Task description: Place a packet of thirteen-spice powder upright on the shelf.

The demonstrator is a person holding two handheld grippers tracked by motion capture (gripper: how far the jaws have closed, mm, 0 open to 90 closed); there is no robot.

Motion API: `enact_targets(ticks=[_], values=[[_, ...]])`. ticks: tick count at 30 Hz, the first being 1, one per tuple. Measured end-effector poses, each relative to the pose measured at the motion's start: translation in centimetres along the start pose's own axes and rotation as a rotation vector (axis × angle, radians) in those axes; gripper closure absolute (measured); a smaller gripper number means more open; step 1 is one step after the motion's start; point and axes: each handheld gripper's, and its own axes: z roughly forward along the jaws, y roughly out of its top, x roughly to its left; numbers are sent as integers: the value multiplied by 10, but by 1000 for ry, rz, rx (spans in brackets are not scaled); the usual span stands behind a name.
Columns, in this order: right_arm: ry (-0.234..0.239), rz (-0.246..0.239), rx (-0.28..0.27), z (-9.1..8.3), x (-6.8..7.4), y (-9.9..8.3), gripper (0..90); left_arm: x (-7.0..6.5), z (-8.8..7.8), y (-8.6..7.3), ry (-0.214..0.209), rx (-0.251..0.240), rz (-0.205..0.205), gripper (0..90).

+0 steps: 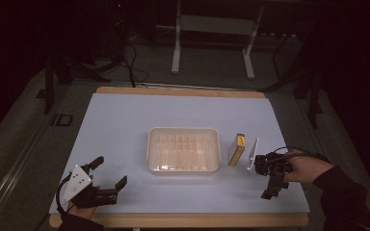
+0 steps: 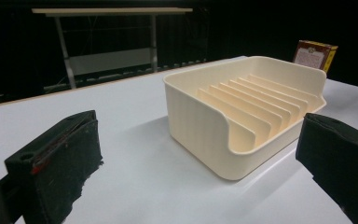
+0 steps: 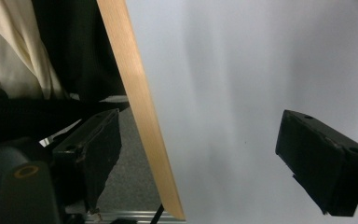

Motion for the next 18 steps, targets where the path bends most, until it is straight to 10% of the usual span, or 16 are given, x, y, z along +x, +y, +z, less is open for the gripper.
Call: enact_targets(ticks=[18], values=[[52, -93, -56, -13, 14, 33, 143, 1, -1, 0, 1, -5, -5, 2]])
